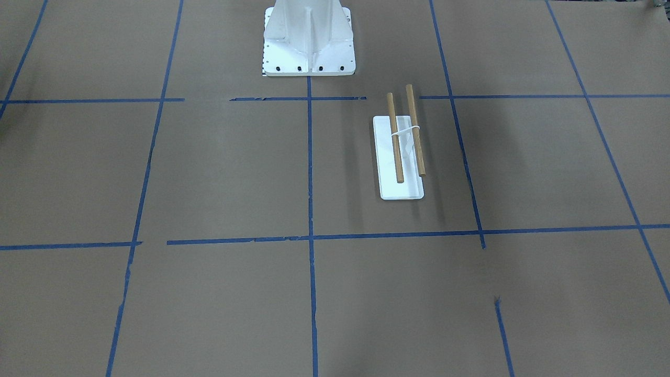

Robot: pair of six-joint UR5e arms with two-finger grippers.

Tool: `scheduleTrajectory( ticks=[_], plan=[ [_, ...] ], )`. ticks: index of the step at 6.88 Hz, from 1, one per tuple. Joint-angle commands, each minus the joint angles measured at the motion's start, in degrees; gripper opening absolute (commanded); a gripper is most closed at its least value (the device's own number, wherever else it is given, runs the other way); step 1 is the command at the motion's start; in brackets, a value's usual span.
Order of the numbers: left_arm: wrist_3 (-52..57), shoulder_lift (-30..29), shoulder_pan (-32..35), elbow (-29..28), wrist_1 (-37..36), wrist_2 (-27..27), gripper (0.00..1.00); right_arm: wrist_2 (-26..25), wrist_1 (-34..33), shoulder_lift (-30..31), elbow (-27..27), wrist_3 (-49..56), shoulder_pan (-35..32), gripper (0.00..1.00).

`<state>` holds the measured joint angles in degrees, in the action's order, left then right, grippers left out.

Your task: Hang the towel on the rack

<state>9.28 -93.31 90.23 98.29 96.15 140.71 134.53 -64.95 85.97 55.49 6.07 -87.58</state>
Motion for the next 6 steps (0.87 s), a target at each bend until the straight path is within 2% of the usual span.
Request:
scheduleTrajectory(
  ticks=[1,3,4,5,6],
  plan=[
    [-0.05,0.06,0.03,0.15,0.00,0.00,1.00,0.30,0.00,0.16,0.14,0.26,0.13,0.00],
    [-0.14,0.41,0.03,0.76,0.00,0.00,1.00,1.34,0.17,0.60,1.54,0.52,0.04,0.00],
    [-0.14,0.33,0.03,1.11,0.00,0.00,1.00,8.05,-0.26,1.73,7.03,0.70,-1.00,0.00],
    [-0.05,0.33,0.03,0.94,0.00,0.09,1.00,16.82,-0.26,4.35,14.13,0.61,-4.67,0.00],
    [0.30,0.33,0.03,-1.06,-0.09,1.31,1.00,18.56,-0.18,7.86,21.69,-1.39,-4.36,0.00]
  ],
)
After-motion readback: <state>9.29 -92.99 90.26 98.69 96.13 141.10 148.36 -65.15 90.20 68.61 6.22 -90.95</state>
